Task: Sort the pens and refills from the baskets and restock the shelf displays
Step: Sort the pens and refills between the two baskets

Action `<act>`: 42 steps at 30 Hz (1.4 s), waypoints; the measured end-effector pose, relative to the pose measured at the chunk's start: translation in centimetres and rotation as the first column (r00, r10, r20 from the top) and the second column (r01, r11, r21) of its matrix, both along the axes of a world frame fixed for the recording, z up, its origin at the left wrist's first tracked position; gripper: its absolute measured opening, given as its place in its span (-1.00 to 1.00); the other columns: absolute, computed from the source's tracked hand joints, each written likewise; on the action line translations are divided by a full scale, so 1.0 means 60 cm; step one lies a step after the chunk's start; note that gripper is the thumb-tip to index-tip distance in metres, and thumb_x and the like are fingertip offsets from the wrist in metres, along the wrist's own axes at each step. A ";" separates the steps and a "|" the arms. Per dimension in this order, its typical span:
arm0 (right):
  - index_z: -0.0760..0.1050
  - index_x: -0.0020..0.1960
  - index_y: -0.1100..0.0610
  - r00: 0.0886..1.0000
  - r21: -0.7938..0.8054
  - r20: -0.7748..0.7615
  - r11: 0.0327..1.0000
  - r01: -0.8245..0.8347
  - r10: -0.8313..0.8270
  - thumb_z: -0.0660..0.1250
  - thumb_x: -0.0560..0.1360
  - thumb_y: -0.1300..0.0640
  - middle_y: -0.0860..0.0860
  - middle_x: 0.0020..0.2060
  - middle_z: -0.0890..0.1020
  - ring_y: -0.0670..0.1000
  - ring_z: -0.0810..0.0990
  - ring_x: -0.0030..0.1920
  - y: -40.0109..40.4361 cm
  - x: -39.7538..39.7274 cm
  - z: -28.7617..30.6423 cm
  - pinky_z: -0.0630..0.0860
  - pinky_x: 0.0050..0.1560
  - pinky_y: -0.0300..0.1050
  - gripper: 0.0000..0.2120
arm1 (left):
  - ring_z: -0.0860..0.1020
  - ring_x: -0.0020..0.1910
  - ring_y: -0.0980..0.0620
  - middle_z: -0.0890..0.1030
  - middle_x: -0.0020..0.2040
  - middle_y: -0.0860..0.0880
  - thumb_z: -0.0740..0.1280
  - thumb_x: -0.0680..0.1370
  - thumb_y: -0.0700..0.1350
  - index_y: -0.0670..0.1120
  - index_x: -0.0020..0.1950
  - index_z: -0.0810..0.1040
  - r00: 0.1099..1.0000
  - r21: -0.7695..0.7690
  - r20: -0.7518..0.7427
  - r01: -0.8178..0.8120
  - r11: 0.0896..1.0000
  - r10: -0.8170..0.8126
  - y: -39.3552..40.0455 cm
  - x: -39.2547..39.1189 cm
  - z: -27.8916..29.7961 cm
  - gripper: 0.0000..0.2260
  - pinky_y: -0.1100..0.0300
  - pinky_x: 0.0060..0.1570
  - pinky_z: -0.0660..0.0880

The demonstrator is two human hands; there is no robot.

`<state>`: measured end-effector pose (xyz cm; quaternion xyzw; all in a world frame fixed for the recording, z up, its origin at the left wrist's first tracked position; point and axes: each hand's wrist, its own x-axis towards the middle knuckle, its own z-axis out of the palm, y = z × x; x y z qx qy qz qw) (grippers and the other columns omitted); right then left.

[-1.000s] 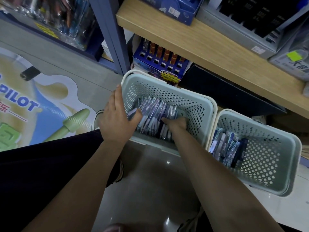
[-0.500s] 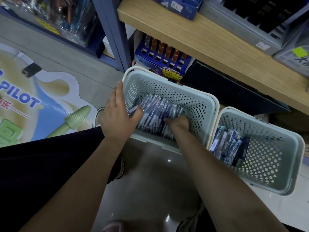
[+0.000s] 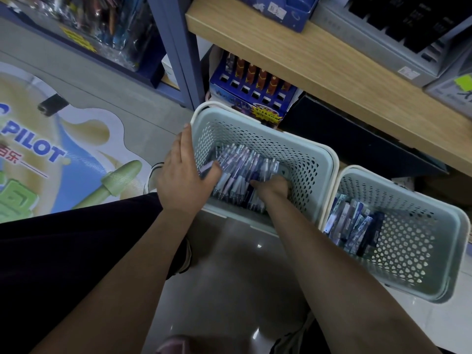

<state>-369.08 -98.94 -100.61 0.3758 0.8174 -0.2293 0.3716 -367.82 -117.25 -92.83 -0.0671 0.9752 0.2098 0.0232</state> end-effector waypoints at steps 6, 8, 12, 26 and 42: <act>0.09 0.57 0.30 0.952 -0.229 -0.042 0.931 0.285 -0.302 0.52 0.44 -0.09 0.24 0.46 0.39 0.20 0.49 0.36 0.012 0.003 0.011 0.53 0.24 -0.03 -0.05 | 0.49 0.35 -0.24 0.38 0.51 -0.19 0.28 0.52 0.19 -0.12 0.62 0.15 1.000 0.024 0.000 0.002 1.000 -0.002 0.000 0.000 0.001 -0.24 -0.10 0.00 0.56; 0.07 0.58 0.31 0.920 -0.288 -0.039 0.886 0.363 -0.390 0.53 0.44 -0.05 0.23 0.50 0.32 0.22 0.39 0.44 0.018 0.007 0.016 0.45 0.35 0.02 -0.05 | 0.50 0.35 -0.23 0.38 0.51 -0.18 0.27 0.52 0.21 -0.10 0.62 0.15 1.000 0.018 0.002 -0.001 1.000 0.001 -0.001 0.000 -0.002 -0.24 -0.12 -0.01 0.57; 0.03 0.59 0.29 0.851 -0.396 -0.018 0.785 0.476 -0.525 0.57 0.40 -0.04 0.19 0.56 0.22 0.22 0.27 0.51 0.024 0.014 0.019 0.31 0.45 0.13 0.02 | 0.52 0.31 -0.24 0.40 0.50 -0.18 0.20 0.50 0.25 -0.11 0.61 0.17 1.000 0.013 -0.005 0.004 1.000 -0.004 0.000 0.000 -0.004 -0.23 -0.11 -0.05 0.58; 0.07 0.57 0.30 0.863 -0.572 -0.026 0.715 0.401 -0.505 0.60 0.36 -0.01 0.21 0.55 0.24 0.20 0.29 0.50 0.018 0.022 0.068 0.26 0.46 0.12 0.03 | 0.45 0.38 -0.25 0.36 0.51 -0.22 0.23 0.52 0.21 -0.16 0.62 0.13 0.999 0.022 0.014 0.043 0.999 -0.044 -0.003 0.000 -0.001 -0.23 -0.14 0.06 0.55; 0.57 0.15 0.31 0.712 -0.811 -0.229 0.535 0.238 -0.664 0.50 0.41 0.16 0.20 -0.07 0.71 0.18 0.70 0.00 0.082 0.071 0.238 0.60 0.15 0.17 -0.63 | 0.56 -0.21 0.03 0.59 -0.20 -0.01 0.28 0.64 0.06 -0.03 -0.03 0.61 0.760 0.766 0.613 -0.506 0.397 -0.214 0.185 0.009 0.097 -0.79 0.18 -0.19 0.49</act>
